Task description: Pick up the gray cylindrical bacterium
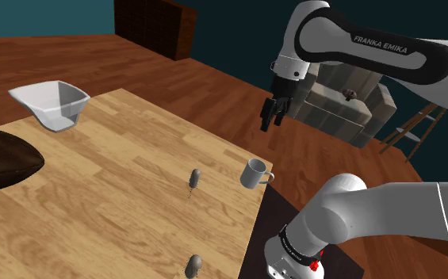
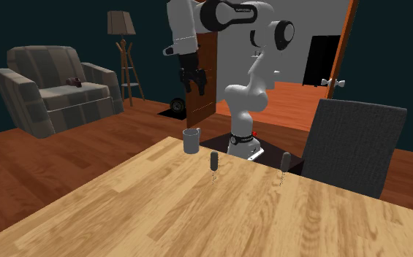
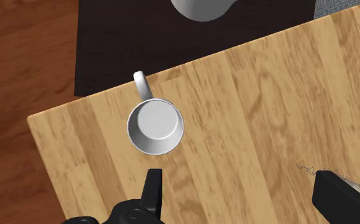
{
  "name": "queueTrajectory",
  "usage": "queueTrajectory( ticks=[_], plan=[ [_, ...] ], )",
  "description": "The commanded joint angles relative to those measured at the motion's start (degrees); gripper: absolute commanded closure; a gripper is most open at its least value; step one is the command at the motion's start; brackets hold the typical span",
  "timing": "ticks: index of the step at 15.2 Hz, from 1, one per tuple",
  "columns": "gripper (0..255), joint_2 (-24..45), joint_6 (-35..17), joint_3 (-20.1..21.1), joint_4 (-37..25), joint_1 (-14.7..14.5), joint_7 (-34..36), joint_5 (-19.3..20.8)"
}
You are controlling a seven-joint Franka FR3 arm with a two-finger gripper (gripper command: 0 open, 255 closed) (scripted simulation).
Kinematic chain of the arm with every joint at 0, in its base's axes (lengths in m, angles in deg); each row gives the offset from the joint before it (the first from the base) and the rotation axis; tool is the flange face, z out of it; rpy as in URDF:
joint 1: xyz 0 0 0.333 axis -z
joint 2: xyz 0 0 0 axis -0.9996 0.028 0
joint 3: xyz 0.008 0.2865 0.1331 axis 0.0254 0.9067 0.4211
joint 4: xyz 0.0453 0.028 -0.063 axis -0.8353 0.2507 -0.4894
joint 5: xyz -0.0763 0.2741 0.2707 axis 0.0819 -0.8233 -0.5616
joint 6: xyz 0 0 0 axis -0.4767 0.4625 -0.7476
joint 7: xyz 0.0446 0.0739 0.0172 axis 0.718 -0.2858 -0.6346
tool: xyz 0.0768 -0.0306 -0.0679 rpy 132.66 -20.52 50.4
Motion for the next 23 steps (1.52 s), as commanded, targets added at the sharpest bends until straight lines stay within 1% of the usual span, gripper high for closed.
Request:
queueTrajectory(
  ticks=[1, 8, 13, 17, 20, 22, 23],
  plan=[
    [0, 0.0, 0.0, 0.0, 0.0, 0.0, 0.0, 0.0],
    [0, 4.8, -9.9, 10.2, 3.0, -4.8, 5.9, -1.0],
    [0, 10.7, -16.8, 17.5, 3.2, -7.4, 10.8, -0.1],
    [0, 16.9, -22.0, 23.5, 2.2, -8.8, 15.5, 2.2],
    [0, 22.4, -25.3, 27.9, 0.7, -9.3, 19.7, 5.2],
    [0, 26.5, -27.1, 30.8, -0.6, -9.5, 22.9, 8.0],
    [0, 26.9, -27.3, 31.0, -0.7, -9.5, 23.3, 8.3]
  ],
)
